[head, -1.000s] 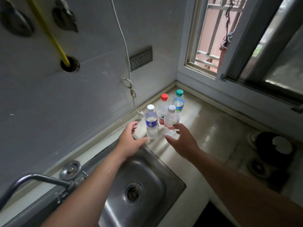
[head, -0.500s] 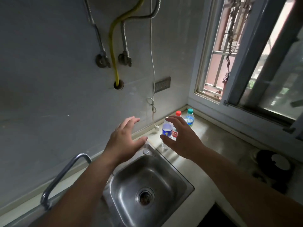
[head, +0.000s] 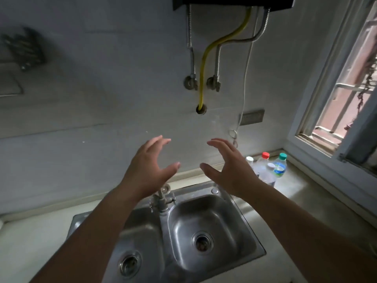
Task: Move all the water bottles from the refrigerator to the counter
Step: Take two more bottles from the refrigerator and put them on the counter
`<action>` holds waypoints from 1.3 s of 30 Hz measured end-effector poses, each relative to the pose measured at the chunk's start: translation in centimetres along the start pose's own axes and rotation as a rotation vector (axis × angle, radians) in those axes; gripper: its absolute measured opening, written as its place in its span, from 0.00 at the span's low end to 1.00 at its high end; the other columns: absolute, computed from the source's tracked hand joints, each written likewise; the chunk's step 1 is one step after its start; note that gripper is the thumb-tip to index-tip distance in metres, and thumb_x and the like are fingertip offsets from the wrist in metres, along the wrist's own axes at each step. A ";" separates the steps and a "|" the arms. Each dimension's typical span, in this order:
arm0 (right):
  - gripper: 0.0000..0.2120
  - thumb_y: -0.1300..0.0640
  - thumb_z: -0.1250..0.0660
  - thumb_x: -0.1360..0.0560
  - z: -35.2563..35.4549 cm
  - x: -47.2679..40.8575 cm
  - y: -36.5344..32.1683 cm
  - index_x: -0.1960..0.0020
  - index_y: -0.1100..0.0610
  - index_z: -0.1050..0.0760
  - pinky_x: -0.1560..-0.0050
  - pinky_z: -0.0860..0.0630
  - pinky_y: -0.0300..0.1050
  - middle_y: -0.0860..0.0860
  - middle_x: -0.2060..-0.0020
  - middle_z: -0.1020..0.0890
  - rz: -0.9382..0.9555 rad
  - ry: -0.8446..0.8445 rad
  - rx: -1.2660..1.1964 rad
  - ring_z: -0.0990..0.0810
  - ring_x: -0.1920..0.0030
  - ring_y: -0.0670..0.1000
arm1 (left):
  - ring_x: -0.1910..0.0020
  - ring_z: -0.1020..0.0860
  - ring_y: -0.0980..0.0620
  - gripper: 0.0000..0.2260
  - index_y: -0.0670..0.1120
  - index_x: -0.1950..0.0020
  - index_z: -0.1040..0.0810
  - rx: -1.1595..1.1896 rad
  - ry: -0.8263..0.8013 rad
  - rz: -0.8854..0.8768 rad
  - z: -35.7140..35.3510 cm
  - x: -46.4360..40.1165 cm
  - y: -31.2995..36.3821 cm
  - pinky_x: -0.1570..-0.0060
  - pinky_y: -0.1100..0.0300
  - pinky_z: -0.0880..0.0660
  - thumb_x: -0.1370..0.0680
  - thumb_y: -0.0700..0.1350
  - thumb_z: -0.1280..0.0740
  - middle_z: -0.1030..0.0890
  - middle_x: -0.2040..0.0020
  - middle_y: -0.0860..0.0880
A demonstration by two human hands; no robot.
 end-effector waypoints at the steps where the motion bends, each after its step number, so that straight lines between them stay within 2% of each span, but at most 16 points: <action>1: 0.28 0.43 0.30 0.27 -0.5 -0.2 -0.7 0.31 0.51 0.33 0.41 0.34 0.37 0.45 0.32 0.30 0.033 -0.017 -0.016 0.29 0.37 0.45 | 0.26 0.38 0.52 0.35 0.53 0.27 0.32 -0.012 0.020 0.029 0.7 0.8 -0.4 0.30 0.58 0.42 0.32 0.64 0.36 0.35 0.24 0.51; 4: 0.28 0.43 0.31 0.27 -2.6 -0.8 -3.4 0.31 0.50 0.32 0.42 0.37 0.32 0.44 0.33 0.30 0.122 -0.073 -0.080 0.31 0.39 0.41 | 0.26 0.38 0.54 0.32 0.53 0.27 0.31 -0.058 0.090 0.112 2.9 3.7 -1.9 0.32 0.62 0.43 0.30 0.62 0.34 0.34 0.25 0.51; 7: 0.27 0.44 0.30 0.27 -4.9 -0.9 -6.7 0.31 0.50 0.32 0.44 0.40 0.25 0.44 0.33 0.30 0.199 -0.124 -0.172 0.32 0.41 0.38 | 0.26 0.38 0.55 0.32 0.53 0.27 0.32 -0.118 0.128 0.196 5.5 7.0 -3.4 0.32 0.61 0.43 0.29 0.63 0.35 0.34 0.24 0.53; 8: 0.27 0.45 0.30 0.27 -5.8 -0.9 -8.0 0.31 0.51 0.31 0.43 0.38 0.26 0.44 0.33 0.30 0.224 -0.145 -0.202 0.32 0.41 0.38 | 0.26 0.38 0.55 0.32 0.53 0.27 0.32 -0.141 0.147 0.217 6.4 8.1 -3.9 0.32 0.61 0.43 0.29 0.62 0.35 0.35 0.24 0.53; 11: 0.27 0.43 0.30 0.28 -8.3 -0.5 -12.0 0.32 0.49 0.31 0.42 0.31 0.37 0.42 0.34 0.30 0.296 -0.208 -0.256 0.30 0.42 0.38 | 0.26 0.39 0.55 0.30 0.54 0.27 0.33 -0.174 0.209 0.277 9.5 11.4 -5.2 0.32 0.61 0.43 0.26 0.60 0.32 0.35 0.24 0.54; 14: 0.27 0.42 0.30 0.28 -10.6 -0.3 -16.1 0.33 0.48 0.31 0.42 0.29 0.41 0.41 0.35 0.31 0.364 -0.242 -0.292 0.27 0.41 0.40 | 0.26 0.38 0.55 0.30 0.54 0.27 0.33 -0.186 0.272 0.341 12.5 14.8 -6.6 0.30 0.58 0.41 0.26 0.60 0.32 0.35 0.24 0.54; 16: 0.26 0.43 0.30 0.28 -11.9 -0.1 -18.9 0.32 0.47 0.32 0.42 0.30 0.40 0.41 0.35 0.31 0.403 -0.280 -0.308 0.29 0.40 0.41 | 0.26 0.38 0.55 0.28 0.54 0.27 0.33 -0.197 0.316 0.381 14.6 16.9 -7.6 0.30 0.56 0.40 0.25 0.58 0.31 0.35 0.25 0.55; 20: 0.26 0.44 0.30 0.27 -15.1 0.7 -24.5 0.32 0.48 0.32 0.43 0.36 0.35 0.41 0.35 0.31 0.476 -0.323 -0.312 0.34 0.41 0.36 | 0.26 0.37 0.56 0.27 0.55 0.27 0.33 -0.209 0.379 0.431 18.3 21.2 -9.8 0.31 0.58 0.40 0.25 0.56 0.30 0.34 0.25 0.56; 24: 0.26 0.45 0.31 0.28 -18.5 2.4 -30.4 0.33 0.48 0.32 0.43 0.37 0.34 0.41 0.36 0.30 0.501 -0.358 -0.340 0.33 0.41 0.36 | 0.27 0.37 0.55 0.27 0.55 0.28 0.33 -0.233 0.413 0.486 22.3 25.8 -12.4 0.34 0.60 0.39 0.25 0.55 0.30 0.34 0.25 0.56; 28: 0.26 0.45 0.31 0.28 -22.0 4.3 -37.4 0.33 0.49 0.32 0.42 0.37 0.34 0.42 0.36 0.30 0.538 -0.398 -0.375 0.32 0.40 0.39 | 0.27 0.35 0.54 0.27 0.54 0.28 0.32 -0.266 0.444 0.528 27.7 31.4 -15.7 0.30 0.54 0.36 0.26 0.55 0.30 0.33 0.26 0.55; 32: 0.26 0.43 0.32 0.27 -25.6 6.7 -45.6 0.32 0.48 0.33 0.40 0.36 0.36 0.41 0.35 0.31 0.590 -0.443 -0.423 0.33 0.38 0.39 | 0.28 0.35 0.56 0.26 0.56 0.30 0.31 -0.282 0.493 0.558 33.2 37.8 -18.8 0.33 0.59 0.38 0.26 0.56 0.29 0.33 0.27 0.56; 36: 0.26 0.43 0.33 0.26 -28.8 9.3 -53.8 0.31 0.47 0.33 0.41 0.39 0.34 0.41 0.34 0.32 0.681 -0.524 -0.456 0.36 0.40 0.35 | 0.28 0.35 0.56 0.27 0.56 0.29 0.30 -0.297 0.544 0.620 38.2 44.1 -21.0 0.29 0.52 0.35 0.27 0.59 0.31 0.32 0.27 0.57; 39: 0.26 0.43 0.33 0.26 -30.4 11.2 -59.3 0.31 0.47 0.33 0.41 0.37 0.35 0.41 0.35 0.31 0.734 -0.574 -0.523 0.33 0.38 0.38 | 0.28 0.34 0.56 0.27 0.55 0.29 0.30 -0.346 0.588 0.665 41.5 48.4 -21.8 0.30 0.54 0.36 0.26 0.59 0.31 0.32 0.27 0.56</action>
Point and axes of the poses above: each hand's wrist, its own x-axis away from the middle knuckle, its own z-axis out of the back of the hand, y = z × x, the point moved 1 cm from there along -x, towards the middle knuckle
